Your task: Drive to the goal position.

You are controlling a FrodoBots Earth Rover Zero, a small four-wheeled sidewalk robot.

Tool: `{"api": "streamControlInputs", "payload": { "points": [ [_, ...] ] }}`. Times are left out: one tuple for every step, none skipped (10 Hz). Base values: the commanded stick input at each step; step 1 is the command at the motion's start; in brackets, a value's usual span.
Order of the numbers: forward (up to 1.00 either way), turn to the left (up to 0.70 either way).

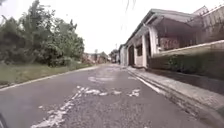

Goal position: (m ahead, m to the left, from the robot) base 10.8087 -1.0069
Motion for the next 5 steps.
{"api": "streamControlInputs", "payload": {
  "points": [
    [0.7, 0.0],
    [0.7, 0.0],
    [0.7, 0.0],
    [0.7, 0.0],
    [0.7, 0.0]
  ]
}}
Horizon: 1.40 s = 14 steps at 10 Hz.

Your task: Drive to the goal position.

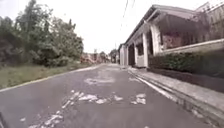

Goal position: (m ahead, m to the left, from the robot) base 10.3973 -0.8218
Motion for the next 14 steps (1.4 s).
{"api": "streamControlInputs", "payload": {
  "points": [
    [0.7, 0.0],
    [0.7, 0.0],
    [0.7, 0.0],
    [0.7, 0.0],
    [0.7, 0.0],
    [0.7, 0.0],
    [0.7, 0.0],
    [0.7, 0.0],
    [0.7, 0.0],
    [0.7, 0.0],
    [0.7, 0.0],
    [0.7, 0.0],
    [0.7, 0.0],
    [0.7, 0.0]
  ]
}}
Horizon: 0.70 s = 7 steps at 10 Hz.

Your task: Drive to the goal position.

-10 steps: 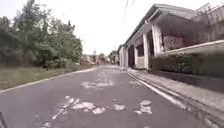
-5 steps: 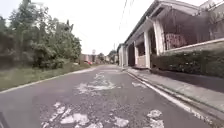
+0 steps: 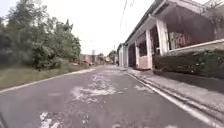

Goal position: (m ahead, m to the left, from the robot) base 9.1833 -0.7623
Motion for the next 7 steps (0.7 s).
{"api": "streamControlInputs", "payload": {
  "points": [
    [0.7, 0.0],
    [0.7, 0.0],
    [0.7, 0.0],
    [0.7, 0.02],
    [0.7, 0.05],
    [0.7, 0.07],
    [0.7, 0.0]
  ]
}}
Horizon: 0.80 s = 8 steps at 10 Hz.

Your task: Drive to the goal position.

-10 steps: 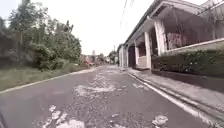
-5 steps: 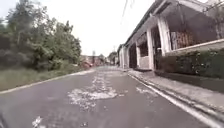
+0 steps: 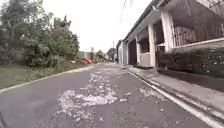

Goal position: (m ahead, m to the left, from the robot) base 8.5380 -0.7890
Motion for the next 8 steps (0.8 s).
{"api": "streamControlInputs", "payload": {
  "points": [
    [0.7, 0.0],
    [0.7, 0.0],
    [0.7, 0.0],
    [0.7, 0.0],
    [0.7, 0.0],
    [0.7, 0.0],
    [0.7, 0.0],
    [0.7, 0.0]
  ]
}}
